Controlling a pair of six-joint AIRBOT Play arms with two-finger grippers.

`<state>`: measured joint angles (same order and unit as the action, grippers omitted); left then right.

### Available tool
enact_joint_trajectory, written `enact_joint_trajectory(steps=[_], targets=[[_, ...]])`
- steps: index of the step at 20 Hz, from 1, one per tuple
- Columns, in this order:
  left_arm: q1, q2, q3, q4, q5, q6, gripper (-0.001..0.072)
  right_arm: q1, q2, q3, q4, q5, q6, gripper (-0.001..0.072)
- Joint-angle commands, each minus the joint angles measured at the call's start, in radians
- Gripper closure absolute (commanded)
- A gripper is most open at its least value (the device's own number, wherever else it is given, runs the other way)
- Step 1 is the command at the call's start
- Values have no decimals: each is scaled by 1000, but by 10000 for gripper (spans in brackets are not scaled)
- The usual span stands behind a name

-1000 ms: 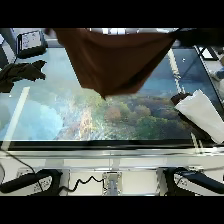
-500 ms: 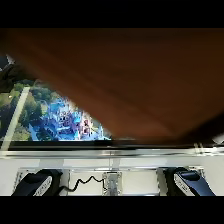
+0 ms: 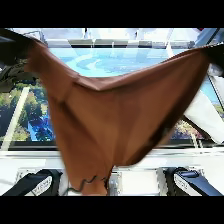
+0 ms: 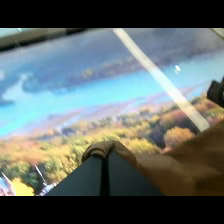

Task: Fold the shirts.

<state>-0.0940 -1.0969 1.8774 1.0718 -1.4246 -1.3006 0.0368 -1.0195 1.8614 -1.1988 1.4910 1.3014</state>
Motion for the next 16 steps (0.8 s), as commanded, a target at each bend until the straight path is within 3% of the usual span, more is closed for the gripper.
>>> enact_joint_trajectory(steps=[1, 4, 6, 10, 11, 12, 13, 14, 15, 16], targets=[[-32, -242, -88, -100, -5, 48, 696, 0, -190, -131, 1, -8, -9, 689], [-87, -504, -88, -99, 93, 42, 696, -1, -335, -210, -44, -110, 1, 689], [-95, -642, -87, -99, 163, -10, 696, -2, -417, -221, -54, -157, 13, 689], [-80, -787, -56, -69, 236, -68, 681, -2, -518, -221, -118, -280, 53, 687], [-80, -796, -34, -64, 254, -68, 571, -2, -528, -221, -153, -325, 79, 684], [-80, -796, -7, -65, 277, -53, 335, -2, -531, -221, -191, -384, 111, 673], [-80, -796, 41, -75, 285, -38, 95, -2, -531, -220, -219, -427, 119, 540], [-80, -796, 102, -77, 281, -24, 26, -2, -531, -219, -237, -451, 119, 270], [-80, -796, 167, -75, 274, -22, 7, -2, -531, -218, -262, -446, 120, 192], [-80, -790, 227, -57, 272, -23, 7, -2, -530, -218, -313, -412, 122, 192]])
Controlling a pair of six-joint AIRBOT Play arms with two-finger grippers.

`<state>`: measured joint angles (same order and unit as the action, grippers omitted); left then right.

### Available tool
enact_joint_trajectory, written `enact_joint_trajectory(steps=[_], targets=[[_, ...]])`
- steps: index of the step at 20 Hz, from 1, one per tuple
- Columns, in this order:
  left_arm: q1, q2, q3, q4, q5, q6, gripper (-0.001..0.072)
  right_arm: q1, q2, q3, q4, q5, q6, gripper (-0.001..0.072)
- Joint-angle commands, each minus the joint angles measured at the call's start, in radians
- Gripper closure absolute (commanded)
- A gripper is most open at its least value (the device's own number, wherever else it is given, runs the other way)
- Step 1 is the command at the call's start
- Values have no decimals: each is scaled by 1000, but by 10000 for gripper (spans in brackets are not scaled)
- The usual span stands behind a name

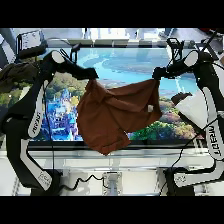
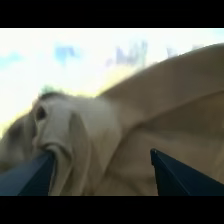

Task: Fold the shirts.

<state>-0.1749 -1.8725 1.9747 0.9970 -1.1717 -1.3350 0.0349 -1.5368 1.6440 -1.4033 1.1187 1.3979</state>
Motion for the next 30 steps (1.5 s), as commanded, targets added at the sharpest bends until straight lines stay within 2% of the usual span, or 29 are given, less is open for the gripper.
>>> enact_joint_trajectory(steps=[1, 2, 4, 5, 7, 10, 12, 14, 18, 26, 28, 30], targets=[[2, 7, 156, 56, 23, 11, 7, 0, -13, -1, -192, 7, 44, 192], [6, 40, 155, 111, 19, 11, 7, -1, -13, -1, -302, 71, 65, 192], [23, 112, 130, 319, -83, -22, 7, -24, -13, -1, -489, 201, 76, 192], [40, 147, 103, 454, -160, -75, 7, -54, -12, -1, -504, 249, 75, 192], [112, 208, 10, 581, -275, -140, 9, -151, -8, -2, -366, 322, 75, 193], [263, 270, -143, 402, -351, -117, 10, -297, 5, -48, -37, 373, 58, 216], [344, 279, -243, 293, -417, -72, 9, -336, 29, -145, 24, 383, 23, 244], [397, 281, -359, 189, -417, -46, 9, -340, 48, -270, 46, 372, -10, 243], [412, 281, -583, -1, -358, 30, 10, -339, 78, -565, 344, 196, -116, 242], [402, 281, -829, -33, -261, 50, 13, -339, 79, -795, 718, 176, -324, 246], [376, 281, -872, -23, -258, 50, 18, -339, 80, -798, 756, 176, -351, 302], [328, 281, -910, -18, -243, 49, 39, -339, 88, -798, 760, 175, -359, 317]])
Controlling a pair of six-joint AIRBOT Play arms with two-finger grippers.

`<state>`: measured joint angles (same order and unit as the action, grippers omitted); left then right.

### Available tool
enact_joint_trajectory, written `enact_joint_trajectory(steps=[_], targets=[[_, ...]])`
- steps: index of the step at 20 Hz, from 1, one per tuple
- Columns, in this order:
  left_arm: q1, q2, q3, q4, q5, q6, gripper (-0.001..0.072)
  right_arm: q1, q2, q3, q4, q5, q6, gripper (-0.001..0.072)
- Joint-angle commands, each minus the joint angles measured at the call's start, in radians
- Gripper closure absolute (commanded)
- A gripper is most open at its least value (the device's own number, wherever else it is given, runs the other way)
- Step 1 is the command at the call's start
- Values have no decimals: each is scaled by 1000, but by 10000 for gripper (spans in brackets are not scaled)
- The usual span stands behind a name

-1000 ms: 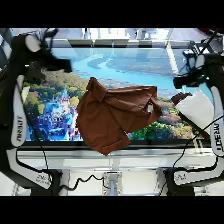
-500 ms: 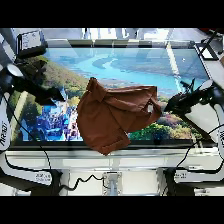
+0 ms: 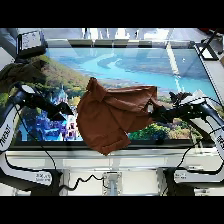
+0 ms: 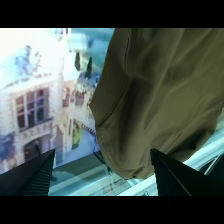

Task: Fold the shirts.

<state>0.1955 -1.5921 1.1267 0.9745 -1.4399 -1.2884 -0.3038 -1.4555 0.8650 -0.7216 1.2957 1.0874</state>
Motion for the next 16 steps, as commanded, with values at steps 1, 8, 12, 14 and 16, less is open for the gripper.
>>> enact_joint_trajectory(steps=[1, 8, 12, 14, 16], targets=[[-75, 1, -79, 5, 48, -3, 42, 0, 19, -19, 78, -4, -49, 317], [-237, -2, -92, 120, 180, -119, 72, -2, 174, -19, 74, -2, -65, 317], [-237, -2, -92, 240, 170, -179, 73, -2, 265, -19, 70, 0, -72, 317], [-237, -2, -92, 232, 183, -183, 73, -2, 301, -19, 70, -1, -72, 316], [-237, -2, -92, 219, 190, -183, 152, -2, 331, -19, 71, 0, -71, 317]])
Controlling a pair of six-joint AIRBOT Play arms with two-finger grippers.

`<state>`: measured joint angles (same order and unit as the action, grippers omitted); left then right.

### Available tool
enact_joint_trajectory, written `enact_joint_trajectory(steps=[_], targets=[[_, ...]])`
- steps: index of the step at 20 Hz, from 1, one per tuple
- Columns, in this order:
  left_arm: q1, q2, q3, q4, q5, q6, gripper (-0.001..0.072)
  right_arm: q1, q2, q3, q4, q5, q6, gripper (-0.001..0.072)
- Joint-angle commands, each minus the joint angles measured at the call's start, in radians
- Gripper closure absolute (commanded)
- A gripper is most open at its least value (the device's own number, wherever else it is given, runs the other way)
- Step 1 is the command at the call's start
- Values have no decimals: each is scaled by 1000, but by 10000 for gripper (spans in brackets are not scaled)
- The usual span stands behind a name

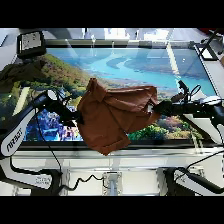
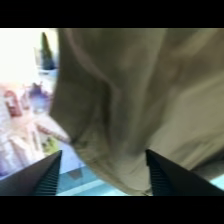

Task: Fold the shirts.

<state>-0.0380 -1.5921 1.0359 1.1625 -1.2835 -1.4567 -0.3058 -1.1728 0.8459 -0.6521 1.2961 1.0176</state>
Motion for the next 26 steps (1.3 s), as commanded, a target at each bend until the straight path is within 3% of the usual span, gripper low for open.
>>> enact_joint_trajectory(steps=[1, 2, 10, 14, 15, 17, 20, 21, 22, 26], targets=[[-3, -2, -1, 31, 34, -14, 194, 0, 57, 0, 1, 1, -1, 317], [-3, -2, -1, 31, 33, -14, 244, -1, 64, 0, 1, 4, -1, 317], [-3, -8, -1, -21, 36, -5, 245, -1, 108, 0, 0, 11, 6, 318], [-3, -8, -1, -50, 34, -1, 248, 0, 117, 0, -16, 14, 6, 388], [-3, -8, -1, -52, 32, -1, 271, 0, 117, 0, -25, 15, 8, 388], [-3, -8, -1, -70, 31, 6, 485, 0, 117, 0, -37, 26, 14, 389], [-3, -8, -1, -95, 33, 17, 509, 0, 120, 0, -38, 31, 14, 390], [-3, -8, -1, -95, 33, 17, 547, -1, 122, 0, -43, 30, 14, 391], [-3, -8, -1, -92, 33, 18, 690, -1, 123, 0, -53, 31, 16, 400], [-3, -8, -1, -93, 30, 24, 692, 0, 126, 0, -154, 34, 57, 408]])
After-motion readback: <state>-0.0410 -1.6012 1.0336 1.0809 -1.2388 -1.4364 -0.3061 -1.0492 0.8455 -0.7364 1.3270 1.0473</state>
